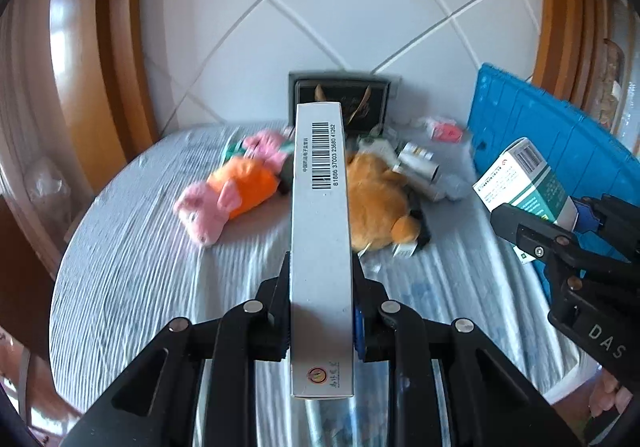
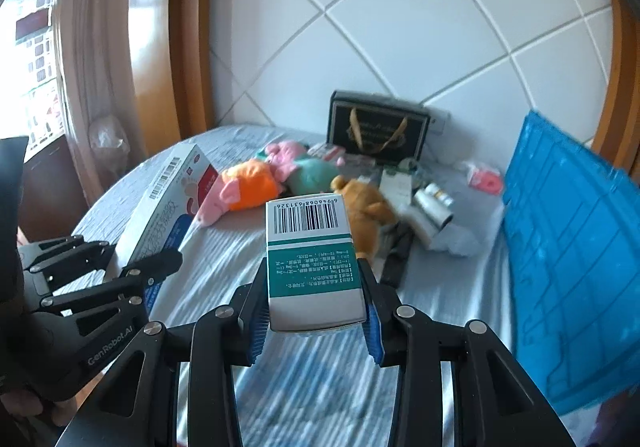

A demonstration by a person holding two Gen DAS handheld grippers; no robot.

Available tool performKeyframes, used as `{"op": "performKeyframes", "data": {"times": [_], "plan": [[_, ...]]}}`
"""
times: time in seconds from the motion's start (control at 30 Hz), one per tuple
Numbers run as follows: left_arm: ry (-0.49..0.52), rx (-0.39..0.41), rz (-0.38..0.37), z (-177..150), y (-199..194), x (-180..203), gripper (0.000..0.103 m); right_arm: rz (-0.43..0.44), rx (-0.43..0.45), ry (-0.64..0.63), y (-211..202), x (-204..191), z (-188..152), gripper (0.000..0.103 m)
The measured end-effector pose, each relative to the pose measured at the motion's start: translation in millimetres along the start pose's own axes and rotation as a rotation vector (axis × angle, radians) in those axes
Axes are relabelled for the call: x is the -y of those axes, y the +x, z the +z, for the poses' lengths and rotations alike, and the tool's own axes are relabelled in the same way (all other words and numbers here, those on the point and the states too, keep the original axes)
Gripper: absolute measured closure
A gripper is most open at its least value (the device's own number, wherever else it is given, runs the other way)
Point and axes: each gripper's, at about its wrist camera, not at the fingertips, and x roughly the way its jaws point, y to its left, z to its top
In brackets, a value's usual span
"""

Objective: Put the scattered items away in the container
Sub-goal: 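Lift both held boxes and carry them over the blue crate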

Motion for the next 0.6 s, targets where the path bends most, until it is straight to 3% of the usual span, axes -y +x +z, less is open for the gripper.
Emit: {"op": "performKeyframes", "data": {"times": [0.2, 0.3, 0.6], "plan": [[0.006, 0.073, -0.042, 19.1, -11.1, 52.7, 0.081, -0.036, 0.049, -0.005, -18.9, 45.7, 6.6, 0.065], [0.02, 0.122, -0.063, 36.2, -15.7, 96.2, 0.081, -0.063, 0.092, -0.015, -36.0, 77.6, 10.8, 0.065], [0.063, 0.168, -0.141, 81.8, -22.5, 226.7, 0.081, -0.134, 0.207, 0.052, -88.9, 200.2, 25.1, 0.065]]}}
